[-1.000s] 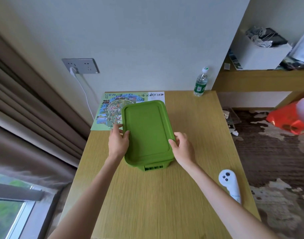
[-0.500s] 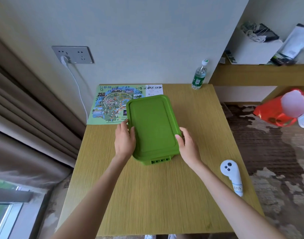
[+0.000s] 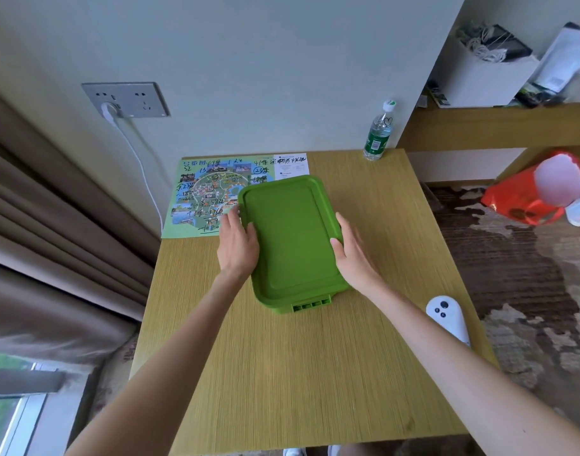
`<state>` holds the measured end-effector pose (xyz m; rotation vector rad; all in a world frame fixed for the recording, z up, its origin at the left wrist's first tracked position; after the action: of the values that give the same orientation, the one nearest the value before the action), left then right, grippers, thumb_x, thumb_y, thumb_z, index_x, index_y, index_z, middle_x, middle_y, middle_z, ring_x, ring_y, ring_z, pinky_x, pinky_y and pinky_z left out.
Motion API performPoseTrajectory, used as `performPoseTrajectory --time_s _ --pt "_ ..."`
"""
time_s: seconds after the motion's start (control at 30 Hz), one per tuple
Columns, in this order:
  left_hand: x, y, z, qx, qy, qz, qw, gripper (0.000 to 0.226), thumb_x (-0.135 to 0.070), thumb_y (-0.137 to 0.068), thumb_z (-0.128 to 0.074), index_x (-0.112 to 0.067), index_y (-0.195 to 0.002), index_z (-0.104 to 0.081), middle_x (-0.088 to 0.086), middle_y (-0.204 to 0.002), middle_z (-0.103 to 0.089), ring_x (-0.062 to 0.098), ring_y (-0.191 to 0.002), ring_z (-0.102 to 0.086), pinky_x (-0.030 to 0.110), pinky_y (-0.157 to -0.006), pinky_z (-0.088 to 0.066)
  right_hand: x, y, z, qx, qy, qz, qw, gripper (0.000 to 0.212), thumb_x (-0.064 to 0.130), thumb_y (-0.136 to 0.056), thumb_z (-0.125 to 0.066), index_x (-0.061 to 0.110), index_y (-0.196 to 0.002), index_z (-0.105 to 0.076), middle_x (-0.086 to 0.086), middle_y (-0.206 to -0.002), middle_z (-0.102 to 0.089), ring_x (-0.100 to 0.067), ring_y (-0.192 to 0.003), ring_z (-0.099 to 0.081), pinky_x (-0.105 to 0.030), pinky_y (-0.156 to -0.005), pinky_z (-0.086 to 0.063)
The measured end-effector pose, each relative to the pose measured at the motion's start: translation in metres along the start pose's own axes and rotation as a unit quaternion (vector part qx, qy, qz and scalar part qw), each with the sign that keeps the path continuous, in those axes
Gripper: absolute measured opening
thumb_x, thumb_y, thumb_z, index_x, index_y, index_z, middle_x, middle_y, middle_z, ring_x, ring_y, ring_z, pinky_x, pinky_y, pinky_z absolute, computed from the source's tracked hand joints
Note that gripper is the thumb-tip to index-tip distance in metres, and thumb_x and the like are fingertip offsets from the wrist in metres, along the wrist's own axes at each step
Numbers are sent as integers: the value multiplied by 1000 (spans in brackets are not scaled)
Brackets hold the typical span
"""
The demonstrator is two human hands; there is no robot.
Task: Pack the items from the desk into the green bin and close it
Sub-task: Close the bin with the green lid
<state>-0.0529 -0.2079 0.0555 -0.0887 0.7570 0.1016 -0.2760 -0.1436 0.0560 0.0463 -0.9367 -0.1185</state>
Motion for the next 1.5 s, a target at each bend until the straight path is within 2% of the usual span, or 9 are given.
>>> performPoseTrajectory --time_s 0.13,0.33,0.5,0.6,0.7,0.97,1.17,1.33,1.5 --pt "-7 -31 -7 14 -92 -49 994 50 -20 -102 -33 -12 -151 -24 6 -153 -30 28 -136 -31 46 -106 -35 12 -41 -3 -3 143 18 990 60 9 -103 -35 14 -155 -6 -2 -163 -7 -22 -149 -7 -36 -120 -7" --pt "-7 -50 -18 -2 -164 -87 983 48 -19 -103 -29 -13 -151 -27 1 -152 -34 25 -133 -35 43 -106 -32 16 -87 -4 23 230 30 972 59 9 -104 -32 19 -155 -5 7 -163 4 -21 -150 -5 -52 -119 -20" --pt "-4 -53 -21 -10 -149 -88 985 48 -18 -102 -31 -15 -150 -30 0 -149 -38 24 -133 -37 42 -105 -32 18 -97 -6 -32 184 78 979 52 10 -104 -35 13 -153 -21 5 -163 -13 -21 -144 -28 -40 -113 -34" --pt "-5 -54 -20 -12 -138 -93 986 49 -15 -100 -34 -15 -150 -31 1 -147 -40 23 -132 -38 41 -104 -34 16 -101 -5 -58 159 98 981 51 7 -101 -40 12 -151 -29 4 -161 -21 -16 -132 -47 -22 -92 -45" --pt "-5 -52 -21 -13 -126 -85 988 51 -14 -100 -34 -15 -150 -31 1 -148 -39 24 -131 -39 42 -105 -35 13 -101 -4 -73 150 97 981 51 7 -100 -43 12 -150 -32 4 -159 -25 -18 -111 -62 -26 -74 -57" --pt "-8 -52 -18 -3 -105 -76 992 49 -19 -100 -35 -16 -149 -34 0 -148 -39 23 -130 -42 45 -104 -37 14 -103 -6 -59 143 94 983 54 9 -100 -41 16 -152 -26 6 -161 -18 -5 -103 -59 -23 -70 -54" --pt "-14 -64 -14 41 -140 -74 987 37 -19 -103 -32 -6 -137 -38 13 -137 -40 37 -104 -56 45 -70 -51 10 -67 -3 -13 -15 20 1000 53 9 -101 -43 9 -150 -22 -4 -157 -27 -17 -143 -27 -31 -116 -25" --pt "-23 -94 -15 98 -90 -45 990 37 -29 -104 -35 -6 -130 -48 15 -131 -49 32 -114 -51 46 -90 -48 -19 9 14 -15 44 -57 997 25 37 -98 -50 13 -105 -50 -13 -93 -64 -30 -84 -65 -53 -79 -55" --pt "-24 -109 -24 122 -60 5 991 33 -31 -101 -45 -9 -122 -57 16 -124 -57 34 -125 -41 45 -105 -33 -31 33 16 27 -65 -115 991 37 44 -96 -51 12 -78 -46 1 -53 -42 -22 -44 -62 -27 -39 -46"
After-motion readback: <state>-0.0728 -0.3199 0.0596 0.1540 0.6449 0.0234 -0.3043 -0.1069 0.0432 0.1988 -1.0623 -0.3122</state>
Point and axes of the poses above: each hand's wrist, its own y-axis away from the middle knuckle, its own z-axis out of the back of the hand, x = y × z, the point moved 4 cm from there along -y, towards the middle knuckle
